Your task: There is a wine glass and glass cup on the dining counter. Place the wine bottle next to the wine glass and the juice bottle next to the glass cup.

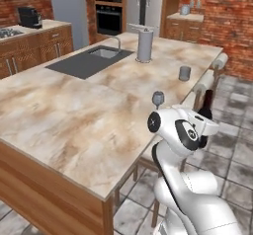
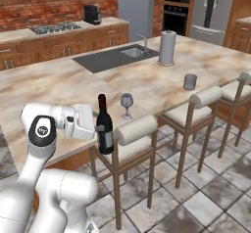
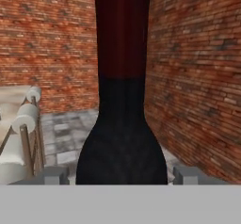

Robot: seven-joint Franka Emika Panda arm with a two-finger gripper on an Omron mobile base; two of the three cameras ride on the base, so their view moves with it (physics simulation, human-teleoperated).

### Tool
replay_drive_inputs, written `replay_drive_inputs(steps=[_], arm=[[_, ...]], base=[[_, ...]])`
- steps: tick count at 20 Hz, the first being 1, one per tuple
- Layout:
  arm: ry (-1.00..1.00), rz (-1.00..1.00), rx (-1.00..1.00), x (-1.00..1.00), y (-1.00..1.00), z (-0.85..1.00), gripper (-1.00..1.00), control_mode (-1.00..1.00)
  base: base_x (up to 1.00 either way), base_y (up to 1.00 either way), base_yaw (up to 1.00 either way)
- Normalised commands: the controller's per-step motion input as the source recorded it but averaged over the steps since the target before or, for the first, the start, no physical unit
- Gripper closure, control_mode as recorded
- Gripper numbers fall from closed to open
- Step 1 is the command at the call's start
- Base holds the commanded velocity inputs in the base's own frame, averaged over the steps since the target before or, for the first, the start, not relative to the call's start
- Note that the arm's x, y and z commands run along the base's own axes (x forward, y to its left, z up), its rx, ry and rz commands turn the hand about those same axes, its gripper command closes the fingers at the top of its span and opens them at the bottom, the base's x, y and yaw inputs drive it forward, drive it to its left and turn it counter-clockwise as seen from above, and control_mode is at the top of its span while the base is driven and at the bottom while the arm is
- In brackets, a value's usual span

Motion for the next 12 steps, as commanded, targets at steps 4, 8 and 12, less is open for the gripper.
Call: replay_drive_inputs(steps=[4,8,12], arm=[[0.00,0.00,0.00,0.00,0.00,0.00,1.00,1.00],[0.00,0.00,0.00,0.00,0.00,0.00,1.00,1.00],[0.00,0.00,0.00,0.00,0.00,0.00,1.00,1.00]], base=[[0.27,-0.44,0.21],[0.18,-0.25,0.07],[0.23,-0.20,0.05]])
